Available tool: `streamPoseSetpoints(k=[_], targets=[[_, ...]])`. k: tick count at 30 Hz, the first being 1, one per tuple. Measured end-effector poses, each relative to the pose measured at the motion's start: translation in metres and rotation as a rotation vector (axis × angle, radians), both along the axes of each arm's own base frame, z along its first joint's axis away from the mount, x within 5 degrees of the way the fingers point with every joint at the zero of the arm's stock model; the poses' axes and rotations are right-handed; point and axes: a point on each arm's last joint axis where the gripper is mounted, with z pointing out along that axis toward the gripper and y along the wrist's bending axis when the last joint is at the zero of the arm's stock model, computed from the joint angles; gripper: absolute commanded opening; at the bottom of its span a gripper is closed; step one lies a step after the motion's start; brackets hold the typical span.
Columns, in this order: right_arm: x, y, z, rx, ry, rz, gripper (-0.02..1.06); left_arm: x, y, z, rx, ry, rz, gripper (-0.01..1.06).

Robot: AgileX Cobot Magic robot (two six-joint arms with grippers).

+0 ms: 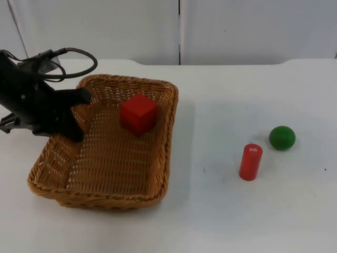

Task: Pick up the basket with the left hand and place the object to the left of the red cylinder into the basket with the right hand.

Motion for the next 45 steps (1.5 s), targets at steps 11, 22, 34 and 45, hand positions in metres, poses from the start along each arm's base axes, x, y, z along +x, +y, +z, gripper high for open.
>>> streamPoseSetpoints(k=[11, 22, 34, 45], targets=[[0.0, 0.0, 0.0, 0.001, 0.001, -0.002, 0.67, 0.001, 0.0, 0.0, 0.006, -0.009, -0.005, 0.0], [0.0, 0.0, 0.0, 0.001, 0.001, -0.002, 0.67, 0.002, 0.001, 0.001, 0.013, -0.016, -0.01, 0.75], [0.0, 0.0, 0.0, 0.001, 0.001, -0.002, 0.67, -0.004, 0.012, 0.054, 0.177, -0.127, -0.092, 1.05], [0.001, 0.0, 0.001, 0.009, -0.007, -0.004, 0.67, -0.032, 0.016, 0.142, 0.225, -0.268, -0.071, 1.05]])
